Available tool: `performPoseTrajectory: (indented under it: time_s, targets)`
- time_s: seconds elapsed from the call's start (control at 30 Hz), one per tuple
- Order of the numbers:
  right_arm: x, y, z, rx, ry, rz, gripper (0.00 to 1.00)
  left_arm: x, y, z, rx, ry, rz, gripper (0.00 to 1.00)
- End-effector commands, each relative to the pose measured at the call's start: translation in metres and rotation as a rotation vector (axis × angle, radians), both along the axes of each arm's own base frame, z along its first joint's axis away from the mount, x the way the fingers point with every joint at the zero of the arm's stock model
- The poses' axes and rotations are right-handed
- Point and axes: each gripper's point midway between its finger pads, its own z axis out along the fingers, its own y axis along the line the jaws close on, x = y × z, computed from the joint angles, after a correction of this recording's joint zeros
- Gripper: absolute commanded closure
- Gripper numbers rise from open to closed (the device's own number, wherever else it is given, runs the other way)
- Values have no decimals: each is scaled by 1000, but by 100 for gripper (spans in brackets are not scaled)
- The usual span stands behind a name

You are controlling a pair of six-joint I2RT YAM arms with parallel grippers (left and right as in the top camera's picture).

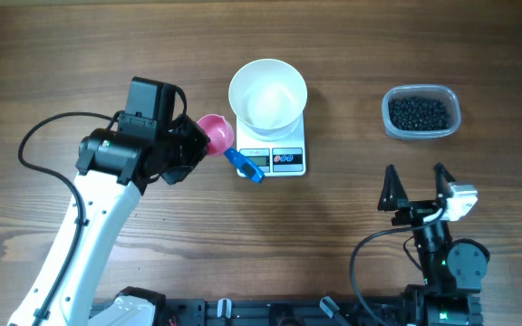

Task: Scoop item into bowl and weigh 150g on scale

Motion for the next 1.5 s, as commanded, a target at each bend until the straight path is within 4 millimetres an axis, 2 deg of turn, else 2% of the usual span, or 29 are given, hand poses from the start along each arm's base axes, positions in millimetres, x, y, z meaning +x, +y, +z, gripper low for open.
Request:
performPoseTrajectory:
  time_s: [0.0,0.07,0.13,0.2,0.3,0.43,0.5,0.6,0.77,0.83,0.93,1.03,1.1,1.17,1.27,1.4,1.47]
  targets:
    - [-3,15,3,455,57,89,0,0,-3,3,-12,-5,3,96]
    - [-4,24,3,648,110,139,0,1,-3,3,-14,-10,3,96]
    - [-5,28,2,767,144,158,1,2,-3,4,-15,-14,3,96]
    - [-6,30,3,722,137,174,0,2,-3,4,-15,-16,3,96]
    - [-14,53,2,529,143,312,0,3,-4,4,-16,-18,3,96]
    - [-17,61,-8,518,255,339,0,3,-4,4,-15,-19,3,96]
    - [-17,63,-4,478,284,345,0,3,-4,4,-16,-19,3,96]
    - [-14,63,11,412,338,342,0,2,-4,4,-15,-14,0,96]
    - [-11,63,52,291,529,341,0,-1,-11,4,-9,-16,-17,96]
    - [-12,63,70,288,600,341,0,-1,-9,3,-13,-1,40,96]
    - [-11,75,101,314,641,420,0,1,-10,3,-41,22,141,96]
    - [-8,97,125,384,662,584,0,6,-14,6,-71,16,226,96]
    - [-5,106,123,452,721,633,0,7,-16,7,-89,21,277,96]
    - [-1,121,113,479,792,681,0,6,-21,7,-122,44,340,96]
    - [0,164,103,450,864,819,0,4,-26,5,-154,77,405,96]
    - [3,214,113,474,864,952,0,2,-33,1,-157,97,406,96]
    - [13,224,116,538,877,942,0,1,-35,-1,-153,104,402,96]
